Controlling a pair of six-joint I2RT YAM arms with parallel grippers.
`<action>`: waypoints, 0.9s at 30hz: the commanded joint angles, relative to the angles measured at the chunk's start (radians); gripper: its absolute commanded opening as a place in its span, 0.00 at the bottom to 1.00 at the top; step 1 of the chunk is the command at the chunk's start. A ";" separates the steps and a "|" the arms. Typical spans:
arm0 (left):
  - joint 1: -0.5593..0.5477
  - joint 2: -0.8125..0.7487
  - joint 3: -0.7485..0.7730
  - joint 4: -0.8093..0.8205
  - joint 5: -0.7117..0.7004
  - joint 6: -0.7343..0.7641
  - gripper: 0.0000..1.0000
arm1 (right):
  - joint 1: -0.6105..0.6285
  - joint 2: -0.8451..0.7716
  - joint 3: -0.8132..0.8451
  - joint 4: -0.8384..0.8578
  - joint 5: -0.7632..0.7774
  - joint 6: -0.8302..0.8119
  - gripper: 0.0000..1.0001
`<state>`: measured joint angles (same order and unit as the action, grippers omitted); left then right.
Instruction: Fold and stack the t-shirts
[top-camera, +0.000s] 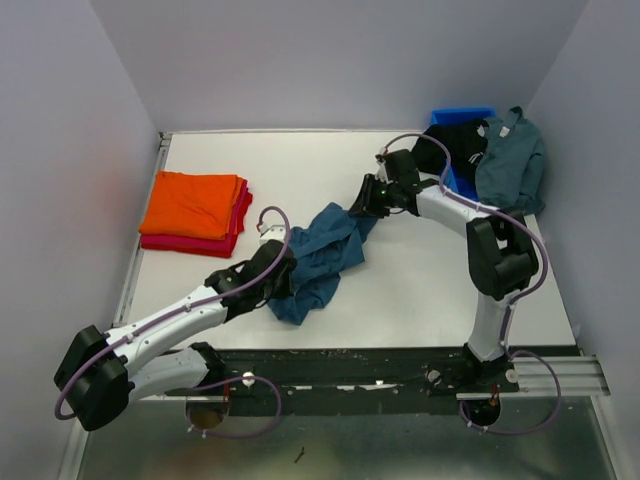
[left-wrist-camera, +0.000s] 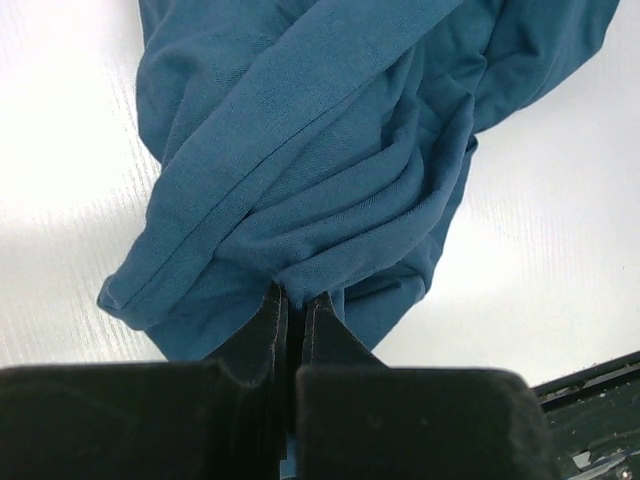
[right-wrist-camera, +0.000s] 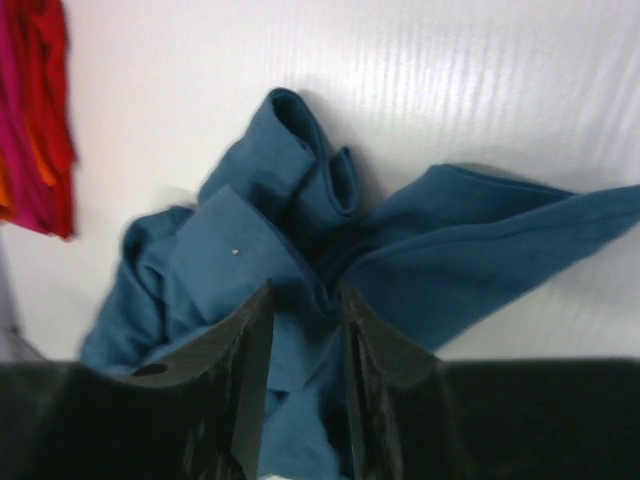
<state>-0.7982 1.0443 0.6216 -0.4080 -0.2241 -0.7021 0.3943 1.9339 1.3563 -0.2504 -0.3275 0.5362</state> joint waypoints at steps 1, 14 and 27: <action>0.002 -0.018 0.029 0.005 -0.006 0.015 0.00 | 0.014 0.025 -0.014 0.079 -0.087 0.045 0.25; 0.002 0.036 0.179 -0.037 -0.061 0.095 0.62 | 0.005 -0.367 0.367 -0.328 0.148 -0.126 0.01; 0.004 -0.072 0.198 0.098 -0.037 0.138 0.90 | -0.023 -0.499 0.804 -0.639 0.320 -0.219 0.01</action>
<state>-0.7982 0.9695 0.8597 -0.3965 -0.2787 -0.5919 0.3840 1.4178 2.1815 -0.7498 -0.0898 0.3603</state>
